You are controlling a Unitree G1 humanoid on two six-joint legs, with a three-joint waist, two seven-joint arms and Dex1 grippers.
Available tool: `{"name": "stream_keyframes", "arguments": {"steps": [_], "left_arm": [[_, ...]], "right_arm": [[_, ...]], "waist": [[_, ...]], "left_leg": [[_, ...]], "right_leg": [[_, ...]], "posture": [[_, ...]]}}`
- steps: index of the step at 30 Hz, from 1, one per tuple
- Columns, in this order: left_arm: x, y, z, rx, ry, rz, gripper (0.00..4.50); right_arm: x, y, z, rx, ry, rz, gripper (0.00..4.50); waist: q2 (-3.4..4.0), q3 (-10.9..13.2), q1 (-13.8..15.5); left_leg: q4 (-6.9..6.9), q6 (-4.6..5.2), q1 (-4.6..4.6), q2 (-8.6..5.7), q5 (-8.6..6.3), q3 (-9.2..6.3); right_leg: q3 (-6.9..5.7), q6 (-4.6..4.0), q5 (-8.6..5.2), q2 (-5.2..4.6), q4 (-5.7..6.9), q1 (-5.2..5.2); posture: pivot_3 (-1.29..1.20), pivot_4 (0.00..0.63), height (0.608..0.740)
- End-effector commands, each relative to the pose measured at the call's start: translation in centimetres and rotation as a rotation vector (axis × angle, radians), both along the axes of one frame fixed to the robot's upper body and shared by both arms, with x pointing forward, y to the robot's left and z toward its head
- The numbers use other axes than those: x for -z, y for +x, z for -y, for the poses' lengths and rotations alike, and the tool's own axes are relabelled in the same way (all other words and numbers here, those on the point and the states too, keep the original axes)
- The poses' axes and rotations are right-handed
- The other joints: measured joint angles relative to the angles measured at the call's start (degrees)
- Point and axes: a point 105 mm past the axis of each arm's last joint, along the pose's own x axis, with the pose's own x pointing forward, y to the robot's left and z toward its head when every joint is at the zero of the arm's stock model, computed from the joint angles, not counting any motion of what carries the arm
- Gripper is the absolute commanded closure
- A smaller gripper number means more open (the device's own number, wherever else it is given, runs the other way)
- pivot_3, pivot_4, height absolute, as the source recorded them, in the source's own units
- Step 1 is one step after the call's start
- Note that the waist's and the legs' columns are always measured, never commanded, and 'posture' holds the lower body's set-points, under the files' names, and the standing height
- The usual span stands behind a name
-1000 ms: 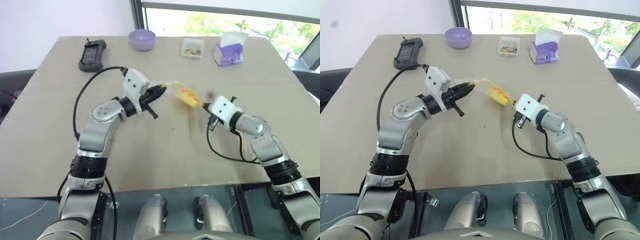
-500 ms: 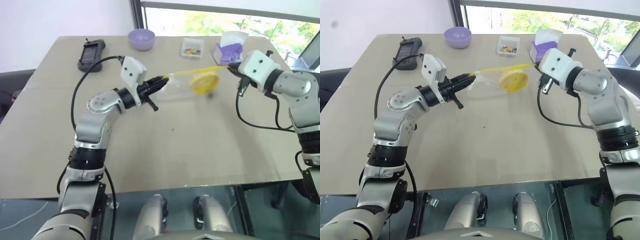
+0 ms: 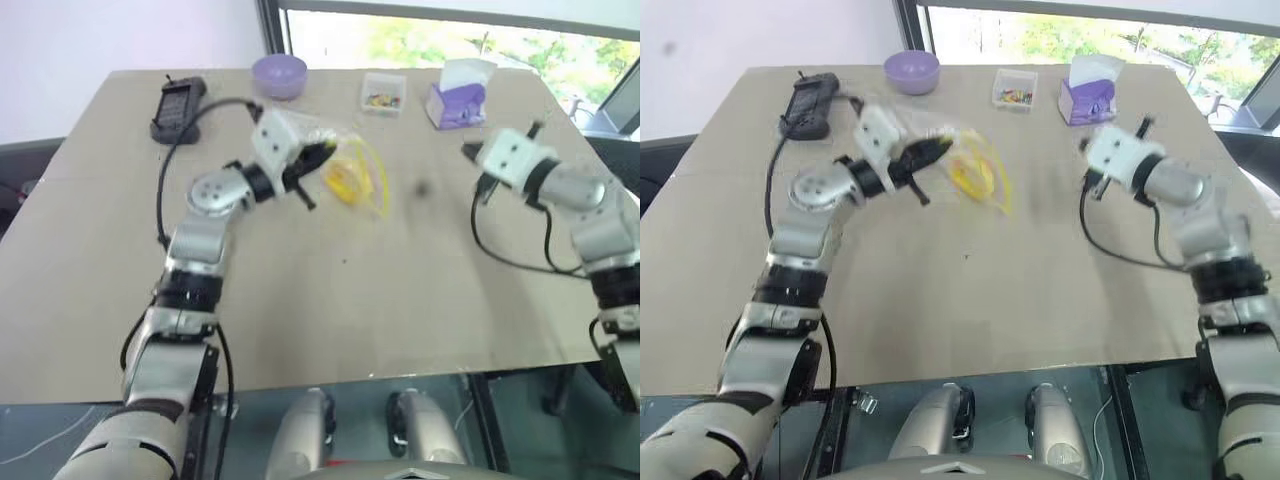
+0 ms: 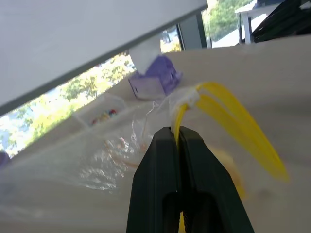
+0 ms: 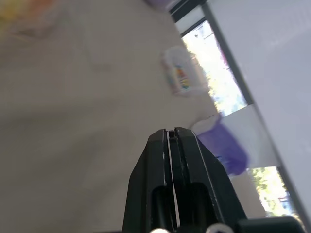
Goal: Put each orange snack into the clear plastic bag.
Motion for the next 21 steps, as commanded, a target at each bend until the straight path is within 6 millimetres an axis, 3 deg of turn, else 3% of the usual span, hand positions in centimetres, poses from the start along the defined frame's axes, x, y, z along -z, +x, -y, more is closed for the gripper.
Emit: {"name": "stream_keyframes", "arguments": {"steps": [1, 3, 4, 5, 9, 14, 17, 19, 21], "left_arm": [[-0.2, -1.7, 1.0, 0.032, -0.014, 0.014, 4.50], [-1.0, -1.4, 0.6, 0.003, -0.055, 0.006, 4.50], [-1.5, -1.3, 0.4, -0.009, -0.069, 0.006, 4.50], [-2.1, -0.9, 0.1, -0.027, -0.082, 0.003, 4.50], [-3.6, -0.1, -0.4, -0.047, -0.124, -0.006, 4.50], [-4.6, 0.0, -0.6, -0.049, -0.157, -0.012, 4.50], [-4.8, 0.0, -0.6, -0.050, -0.169, -0.013, 4.50], [-4.9, -0.1, -0.5, -0.049, -0.171, -0.012, 4.50], [-5.0, -0.2, -0.4, -0.048, -0.172, -0.012, 4.50]], "right_arm": [[-0.7, -2.3, -1.9, -0.032, 0.180, -0.052, 4.38], [-0.6, -3.6, -3.3, -0.062, 0.301, -0.131, 4.38], [-0.5, -4.2, -3.8, -0.078, 0.331, -0.155, 3.88], [-0.3, -4.5, -4.6, -0.088, 0.344, -0.163, 3.68], [0.6, -4.9, -6.9, -0.096, 0.330, -0.159, 1.85], [1.9, -3.9, -8.2, -0.071, 0.263, -0.117, 1.85], [2.5, -3.3, -8.7, -0.054, 0.337, -0.175, 1.85], [2.8, -2.5, -8.8, -0.011, 0.333, -0.152, 1.02], [3.0, -1.9, -8.8, 0.014, 0.332, -0.147, 1.02]], "waist": [[0.01, 0.0, 0.1], [0.01, 0.0, 0.3], [0.01, 0.0, 0.5], [0.01, 0.0, 0.5], [0.01, 0.0, 0.6], [0.02, 0.0, 0.5], [0.01, 0.0, 0.4], [0.01, 0.0, 0.4], [0.01, 0.0, 0.4]], "left_leg": [[0.04, 0.01, -0.05, 0.00, -0.01, 0.01], [0.19, 0.02, -0.11, 0.00, -0.01, 0.01], [0.26, 0.02, -0.08, 0.01, -0.01, -0.01], [0.29, 0.06, -0.01, 0.01, -0.01, -0.04], [0.63, 0.25, 0.53, 0.20, -0.10, -0.15], [0.63, 0.21, 0.84, 0.24, -0.06, -0.07], [0.62, 0.14, 0.81, 0.23, -0.01, -0.04], [0.55, -0.02, 0.78, 0.23, 0.08, -0.03], [0.51, -0.03, 0.74, 0.23, 0.08, -0.03]], "right_leg": [[0.00, 0.00, 0.00, -0.01, -0.06, -0.06], [0.01, 0.00, 0.01, -0.01, 0.09, -0.14], [0.00, 0.00, 0.01, 0.00, 0.18, -0.13], [-0.01, -0.01, 0.03, 0.01, 0.23, -0.09], [-0.20, -0.28, 0.11, 0.16, 0.24, 0.53], [-0.11, -0.47, 0.21, 0.16, 0.28, 0.75], [-0.06, -0.27, 0.34, 0.20, 0.27, 0.74], [-0.03, -0.27, 0.33, 0.23, 0.22, 0.72], [-0.02, -0.26, 0.33, 0.25, 0.18, 0.69]], "posture": [[0.00, 0.150, 0.740], [0.00, 0.150, 0.740], [0.00, 0.150, 0.740], [0.00, 0.150, 0.740], [0.00, 0.150, 0.740], [0.00, 0.150, 0.740], [0.00, 0.150, 0.740], [0.00, 0.150, 0.740], [0.00, 0.150, 0.740]]}}
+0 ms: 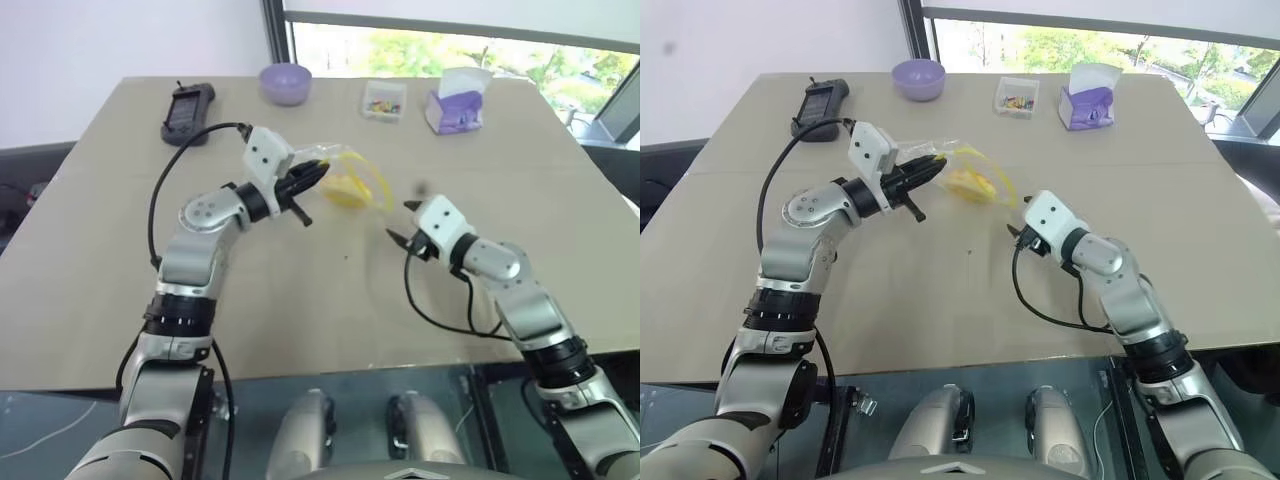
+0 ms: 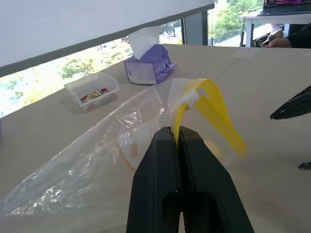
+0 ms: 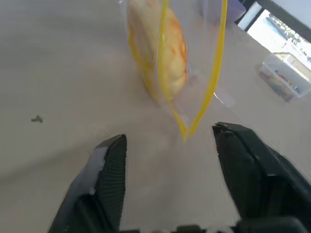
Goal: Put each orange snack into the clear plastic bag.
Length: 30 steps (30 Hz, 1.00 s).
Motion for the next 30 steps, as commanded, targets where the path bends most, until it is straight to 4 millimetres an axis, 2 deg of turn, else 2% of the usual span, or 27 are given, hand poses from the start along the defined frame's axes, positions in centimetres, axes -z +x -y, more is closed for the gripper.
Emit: {"name": "stream_keyframes", "arguments": {"steps": [1, 12, 15, 20, 21, 25, 30], "left_arm": [[-2.3, -0.6, 0.1, 0.009, -0.027, 0.075, 4.50], [-2.1, -1.0, 0.3, 0.011, -0.036, 0.072, 4.50], [-2.1, -1.0, 0.2, 0.009, -0.037, 0.072, 4.50], [-2.2, -1.0, 0.1, 0.004, -0.039, 0.076, 4.50], [-2.2, -1.0, 0.1, 0.003, -0.040, 0.076, 4.50], [-2.3, -0.9, 0.3, 0.006, -0.048, 0.080, 4.50], [-2.8, 1.2, 1.2, -0.023, -0.016, 0.142, 4.50]], "right_arm": [[-1.1, 0.9, -0.2, 0.034, 0.014, 0.052, 1.02], [-0.9, 4.3, -1.7, 0.061, 0.130, 0.010, 1.02], [-0.6, 4.9, -1.7, 0.057, 0.143, -0.008, 1.92], [-1.3, 5.1, -1.0, 0.043, 0.139, 0.018, 4.32], [-1.5, 5.2, -0.9, 0.044, 0.138, 0.025, 4.46], [-3.9, 5.5, 0.4, 0.048, 0.085, 0.113, 4.46], [-10.0, 7.1, 5.1, 0.153, -0.142, 0.358, 4.46]], "waist": [[0.00, 0.0, 0.1], [0.00, 0.0, -0.5], [0.00, 0.0, -0.5], [0.00, 0.0, -0.5], [0.00, 0.0, -0.5], [0.01, 0.0, -0.6], [0.16, 0.1, -0.1]], "left_leg": [[-0.01, 0.00, -0.04, 0.00, 0.00, 0.00], [-0.11, 0.09, -0.06, 0.01, -0.05, -0.01], [-0.14, 0.03, -0.06, 0.01, -0.01, 0.00], [-0.25, 0.00, -0.06, 0.00, 0.00, 0.02], [-0.30, 0.00, -0.06, 0.00, 0.00, 0.03], [-0.36, 0.00, -0.06, 0.00, 0.00, 0.06], [-0.33, 0.04, -0.19, -0.06, -0.01, 0.13]], "right_leg": [[0.00, 0.00, 0.00, 0.00, -0.02, -0.03], [0.03, 0.00, 0.00, 0.05, -0.08, -0.09], [0.05, 0.00, 0.00, 0.05, -0.08, -0.11], [0.07, -0.01, 0.01, 0.04, -0.12, -0.13], [0.08, -0.01, 0.01, 0.04, -0.13, -0.15], [0.10, -0.01, 0.01, 0.04, -0.14, -0.20], [0.14, 0.00, 0.01, 0.00, -0.15, -0.34]], "posture": [[0.00, 0.150, 0.740], [0.00, 0.150, 0.740], [0.00, 0.150, 0.740], [0.00, 0.150, 0.740], [0.00, 0.150, 0.740], [0.00, 0.150, 0.740], [0.00, 0.150, 0.740]]}}
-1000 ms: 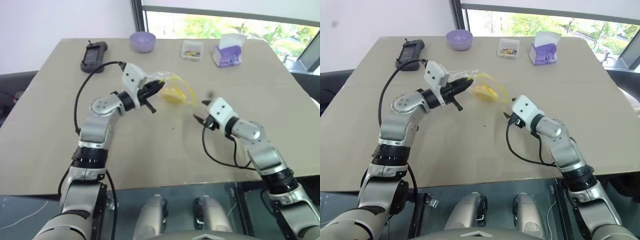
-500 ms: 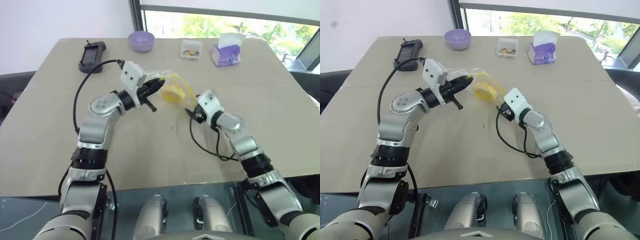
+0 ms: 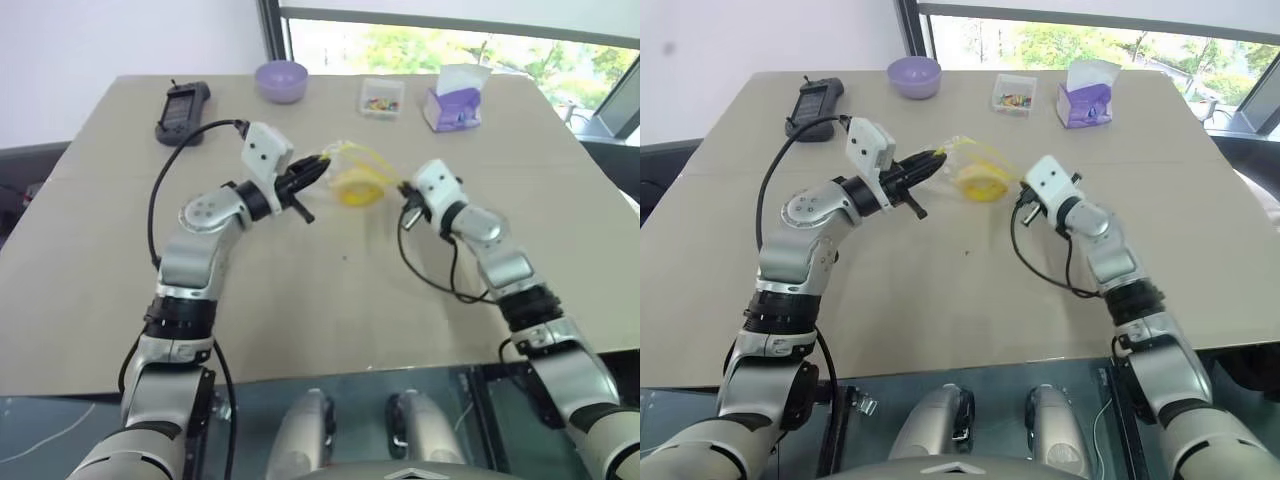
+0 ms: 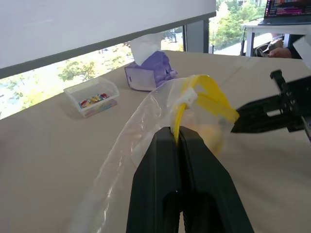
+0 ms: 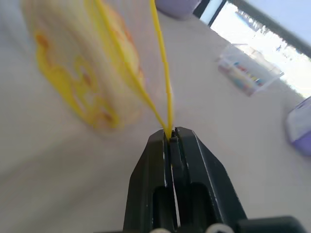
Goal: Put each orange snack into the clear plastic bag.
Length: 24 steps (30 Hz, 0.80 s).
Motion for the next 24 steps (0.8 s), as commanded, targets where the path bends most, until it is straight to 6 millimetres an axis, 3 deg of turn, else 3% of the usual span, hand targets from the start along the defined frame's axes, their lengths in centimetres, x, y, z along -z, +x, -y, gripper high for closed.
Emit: {"name": "stream_keyframes", "arguments": {"steps": [1, 3, 5, 8, 11, 16, 19, 21, 24], "left_arm": [[-1.8, 1.0, 0.6, -0.019, 0.031, 0.117, 4.50], [-1.5, 1.2, 0.9, -0.009, 0.059, 0.136, 4.50], [-0.2, 0.8, 1.1, 0.018, 0.110, 0.142, 4.50], [2.6, -0.4, 1.3, 0.057, 0.179, 0.112, 4.50], [5.8, -2.2, 1.5, 0.097, 0.275, 0.089, 4.50], [7.1, -4.2, 1.3, 0.120, 0.292, 0.074, 4.50], [6.7, -4.6, 0.8, 0.120, 0.303, 0.118, 4.50], [6.6, -4.8, 0.4, 0.122, 0.333, 0.156, 4.50], [6.5, -5.0, 0.2, 0.125, 0.359, 0.192, 4.50]], "right_arm": [[-6.1, 0.4, 2.5, 0.060, -0.114, 0.231, 4.46], [-7.3, 0.3, 3.5, 0.085, -0.166, 0.283, 4.46], [-6.8, -0.3, 4.0, 0.080, -0.205, 0.282, 4.46], [-4.1, -2.0, 4.1, 0.048, -0.249, 0.216, 4.46], [0.2, -4.0, 3.9, 0.022, -0.261, 0.109, 4.46], [4.3, -7.3, 3.5, -0.020, -0.246, -0.051, 4.46], [4.5, -8.2, 3.9, -0.029, -0.241, -0.085, 3.61], [3.8, -8.9, 4.1, -0.050, -0.184, -0.099, 2.77], [2.6, -10.3, 3.8, -0.125, -0.148, -0.111, 2.77]], "waist": [[0.00, 0.0, 0.0], [-0.06, 0.0, -0.2], [-0.09, -0.1, -0.4], [-0.07, -0.1, -0.4], [-0.06, -0.1, -0.4], [-0.06, -0.1, 0.0], [-0.06, -0.1, -0.1], [-0.06, -0.1, -0.1], [-0.06, -0.1, 0.0]], "left_leg": [[0.01, 0.01, -0.04, -0.01, 0.00, 0.01], [-0.01, 0.03, -0.03, -0.01, -0.01, 0.04], [-0.06, -0.03, -0.01, 0.05, 0.01, 0.08], [-0.18, -0.04, -0.03, 0.09, 0.00, 0.26], [-0.17, 0.02, -0.44, 0.11, -0.04, 0.44], [-0.11, 0.06, -0.57, 0.11, -0.06, 0.55], [0.02, 0.33, -0.51, 0.11, -0.19, 0.56], [0.11, 0.39, -0.45, 0.13, -0.15, 0.56], [0.13, 0.45, -0.44, 0.15, -0.06, 0.56]], "right_leg": [[0.01, 0.00, 0.00, 0.00, 0.00, -0.05], [0.03, 0.00, 0.00, 0.01, -0.02, -0.06], [0.05, 0.00, 0.00, 0.05, -0.02, -0.05], [0.20, 0.05, -0.04, 0.05, -0.10, -0.13], [0.43, 0.09, -0.04, 0.02, -0.05, -0.62], [0.49, 0.10, -0.04, -0.02, 0.01, -0.82], [0.52, 0.13, 0.01, -0.01, 0.03, -0.78], [0.52, 0.18, 0.17, -0.01, 0.03, -0.71], [0.52, 0.17, 0.29, 0.00, 0.03, -0.70]], "posture": [[0.00, 0.150, 0.740], [0.00, 0.150, 0.740], [0.00, 0.150, 0.740], [0.00, 0.150, 0.740], [0.00, 0.150, 0.740], [0.00, 0.150, 0.740], [0.00, 0.150, 0.740], [0.00, 0.150, 0.740], [0.00, 0.150, 0.740]]}}
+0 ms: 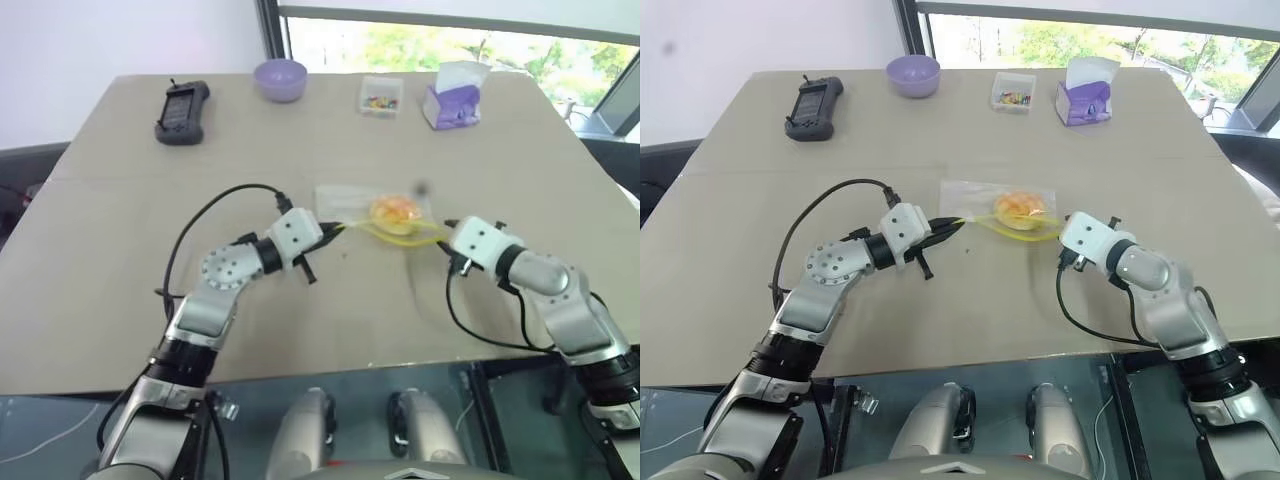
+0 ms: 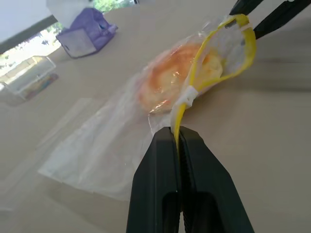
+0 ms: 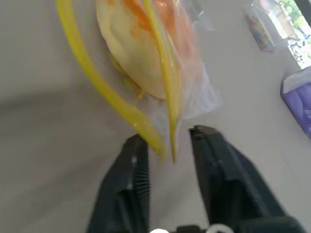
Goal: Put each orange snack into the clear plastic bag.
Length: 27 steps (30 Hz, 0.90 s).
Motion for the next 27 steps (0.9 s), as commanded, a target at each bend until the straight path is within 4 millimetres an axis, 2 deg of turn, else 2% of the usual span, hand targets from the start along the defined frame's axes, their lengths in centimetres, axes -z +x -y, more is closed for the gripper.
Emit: {"name": "stream_keyframes", "arguments": {"steps": [1, 5, 12, 18, 27], "left_arm": [[-1.4, -0.3, -0.3, 0.012, 0.019, 0.106, 4.50], [-1.4, -0.2, -0.3, 0.008, 0.022, 0.120, 4.50], [-1.5, 0.1, 0.5, 0.017, 0.013, 0.114, 4.50], [-1.8, 0.1, 0.8, 0.027, 0.005, 0.108, 4.50], [-2.1, 0.0, 1.0, 0.029, 0.000, 0.112, 4.50]], "right_arm": [[-3.5, -1.9, -0.7, -0.114, 0.057, 0.033, 2.77], [-6.2, -3.2, -3.9, -0.261, 0.088, 0.092, 2.77], [-6.5, -2.9, -10.5, -0.425, 0.057, 0.149, 2.77], [-6.2, -2.2, -12.7, -0.490, -0.002, 0.177, 2.77], [-5.7, -1.7, -13.7, -0.514, -0.066, 0.223, 2.77]], "waist": [[0.00, 0.0, 0.0], [0.00, 0.0, -0.2], [-0.02, 0.0, -0.2], [-0.02, 0.0, 0.4], [-0.02, 0.0, 0.3]], "left_leg": [[0.01, 0.01, 0.00, 0.00, 0.01, 0.00], [0.03, 0.03, -0.02, 0.01, 0.02, 0.06], [0.03, 0.02, -0.04, 0.02, 0.03, 0.05], [0.08, 0.01, -0.09, -0.01, 0.04, 0.11], [0.07, -0.17, -0.08, 0.00, 0.14, 0.12]], "right_leg": [[0.00, 0.00, 0.01, 0.00, 0.00, 0.01], [0.05, 0.01, 0.03, 0.00, 0.00, -0.01], [0.02, 0.01, 0.03, 0.07, 0.00, -0.03], [0.03, 0.02, 0.03, 0.03, -0.03, -0.03], [0.03, 0.02, 0.04, 0.05, -0.02, -0.03]], "posture": [[0.00, 0.150, 0.740], [0.00, 0.150, 0.740], [0.00, 0.150, 0.740], [0.00, 0.150, 0.740], [0.00, 0.150, 0.740]]}}
